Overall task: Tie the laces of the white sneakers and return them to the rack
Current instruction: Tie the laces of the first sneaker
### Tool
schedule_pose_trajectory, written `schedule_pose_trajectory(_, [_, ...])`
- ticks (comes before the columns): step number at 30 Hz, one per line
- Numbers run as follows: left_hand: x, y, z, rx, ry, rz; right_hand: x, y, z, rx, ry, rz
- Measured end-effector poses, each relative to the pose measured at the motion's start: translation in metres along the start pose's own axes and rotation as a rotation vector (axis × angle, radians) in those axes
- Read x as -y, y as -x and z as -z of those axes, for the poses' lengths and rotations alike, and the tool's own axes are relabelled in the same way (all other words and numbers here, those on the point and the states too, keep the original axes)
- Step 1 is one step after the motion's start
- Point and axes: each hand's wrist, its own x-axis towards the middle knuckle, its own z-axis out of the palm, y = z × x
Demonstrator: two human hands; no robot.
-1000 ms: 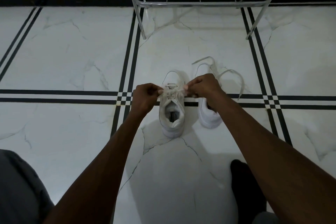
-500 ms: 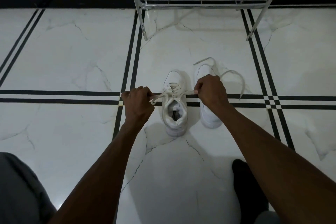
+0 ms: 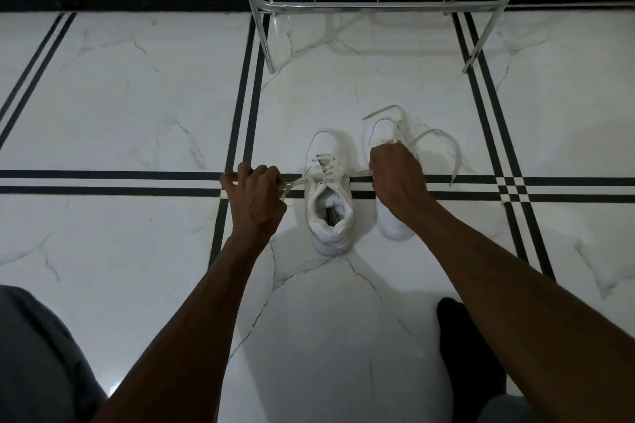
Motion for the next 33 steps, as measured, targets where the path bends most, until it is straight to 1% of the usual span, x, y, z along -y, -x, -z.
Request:
schedule_pose_trajectory(2, [0.002, -0.003, -0.001, 0.031, 0.194, 0.094, -0.001, -0.007, 0.001, 0.014, -0.087, -0.011])
schedule_pose_trajectory(5, [0.001, -0.008, 0.005, 0.037, 0.642, 0.241, -0.008, -0.022, 0.01, 0.061, -0.379, -0.041])
schedule_pose_trajectory(6, [0.0, -0.008, 0.008, 0.035, 0.737, 0.275, -0.011, -0.023, 0.014, 0.075, -0.451, -0.054])
schedule_pose_trajectory(8, [0.001, -0.008, 0.008, 0.028, 0.812, 0.296, -0.016, -0.022, 0.02, 0.092, -0.509, -0.053])
schedule_pose_trajectory(10, [0.004, -0.008, 0.005, 0.036, 0.775, 0.28, -0.02, -0.022, 0.019, 0.097, -0.475, 0.006])
schedule_pose_trajectory(12, [0.006, -0.008, 0.002, 0.032, 0.692, 0.239, -0.018, -0.024, 0.017, 0.16, -0.373, 0.045])
schedule_pose_trajectory(14, [0.005, -0.007, 0.001, 0.009, 0.613, 0.186, -0.017, -0.026, 0.015, 0.233, -0.296, 0.016])
schedule_pose_trajectory(18, [0.007, -0.005, -0.004, -0.024, 0.405, 0.028, -0.017, -0.018, 0.008, 0.176, -0.18, 0.064])
schedule_pose_trajectory(20, [0.009, -0.002, -0.006, -0.048, 0.29, -0.036, -0.011, -0.012, 0.005, 0.108, -0.108, 0.035])
schedule_pose_trajectory(22, [0.01, 0.001, -0.008, -0.071, 0.229, -0.088, -0.002, -0.006, 0.011, 0.07, -0.07, 0.016])
schedule_pose_trajectory(25, [0.013, 0.001, -0.007, -0.063, 0.223, -0.131, 0.0, -0.003, 0.01, -0.016, 0.074, 0.151])
schedule_pose_trajectory(27, [0.014, 0.001, -0.007, -0.035, 0.256, -0.115, -0.007, -0.008, -0.005, 0.005, 0.028, 0.166])
schedule_pose_trajectory(28, [0.015, 0.002, -0.009, -0.023, 0.274, -0.095, -0.001, -0.006, -0.001, 0.062, -0.065, 0.142])
schedule_pose_trajectory(30, [0.016, 0.001, -0.014, -0.007, 0.306, -0.059, 0.009, -0.004, 0.01, 0.11, -0.108, 0.065])
schedule_pose_trajectory(31, [0.015, 0.0, -0.016, 0.007, 0.319, -0.041, 0.013, -0.005, 0.013, 0.098, -0.096, 0.03])
schedule_pose_trajectory(33, [0.017, -0.004, -0.02, 0.037, 0.321, -0.015, 0.011, -0.012, 0.011, 0.081, -0.138, 0.051])
